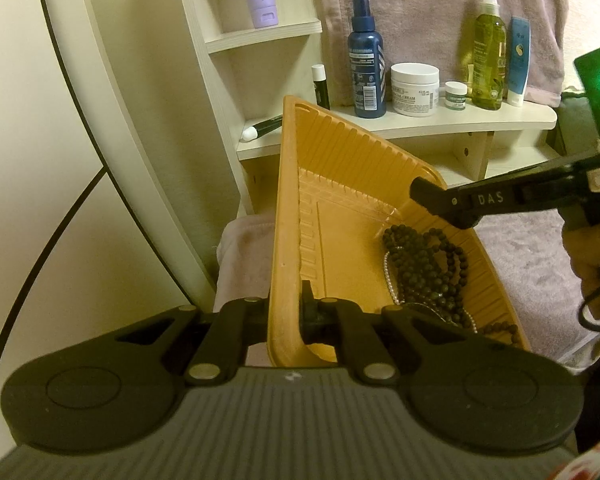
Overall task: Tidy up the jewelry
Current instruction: 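Carry the black cylinder into the tray and open the right gripper, then move the open right gripper to the black wristwatch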
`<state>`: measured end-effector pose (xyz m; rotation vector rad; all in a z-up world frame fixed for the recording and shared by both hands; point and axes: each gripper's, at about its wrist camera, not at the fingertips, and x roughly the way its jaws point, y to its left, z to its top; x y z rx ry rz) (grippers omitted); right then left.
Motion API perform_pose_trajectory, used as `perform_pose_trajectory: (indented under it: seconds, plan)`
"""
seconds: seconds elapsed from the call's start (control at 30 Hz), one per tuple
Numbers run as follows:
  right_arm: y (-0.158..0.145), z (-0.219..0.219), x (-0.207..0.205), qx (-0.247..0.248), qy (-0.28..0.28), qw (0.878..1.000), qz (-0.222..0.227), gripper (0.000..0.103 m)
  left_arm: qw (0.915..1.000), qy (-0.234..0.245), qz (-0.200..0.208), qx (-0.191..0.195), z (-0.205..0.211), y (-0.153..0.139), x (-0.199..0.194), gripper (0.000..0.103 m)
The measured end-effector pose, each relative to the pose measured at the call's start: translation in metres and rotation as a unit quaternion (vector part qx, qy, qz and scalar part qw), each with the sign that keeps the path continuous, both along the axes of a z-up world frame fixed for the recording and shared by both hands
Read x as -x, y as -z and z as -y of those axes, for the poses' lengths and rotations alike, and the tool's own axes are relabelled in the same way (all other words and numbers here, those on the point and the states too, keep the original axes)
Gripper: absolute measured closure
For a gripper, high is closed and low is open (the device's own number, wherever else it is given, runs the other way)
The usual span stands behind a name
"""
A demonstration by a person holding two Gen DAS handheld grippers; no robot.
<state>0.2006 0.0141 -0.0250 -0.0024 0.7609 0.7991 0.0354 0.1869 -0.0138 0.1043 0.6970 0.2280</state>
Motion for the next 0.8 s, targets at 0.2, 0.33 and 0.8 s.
perform_pose_trajectory:
  seconds: [0.2,0.33,0.8]
  plan:
    - [-0.003,-0.013,0.019,-0.019,-0.064,0.998,-0.013,0.084,1.0,-0.001,0.0,0.001,-0.001,0.001,0.0,0.097]
    - [0.001,-0.024,0.027,-0.015,-0.089,0.996,-0.02,0.084,1.0,0.0,0.0,0.001,-0.001,0.002,0.0,0.097]
    - [-0.018,0.016,0.016,-0.044,-0.01,0.999,0.018,0.042,1.0,-0.002,0.001,0.003,-0.001,0.001,0.0,0.097]
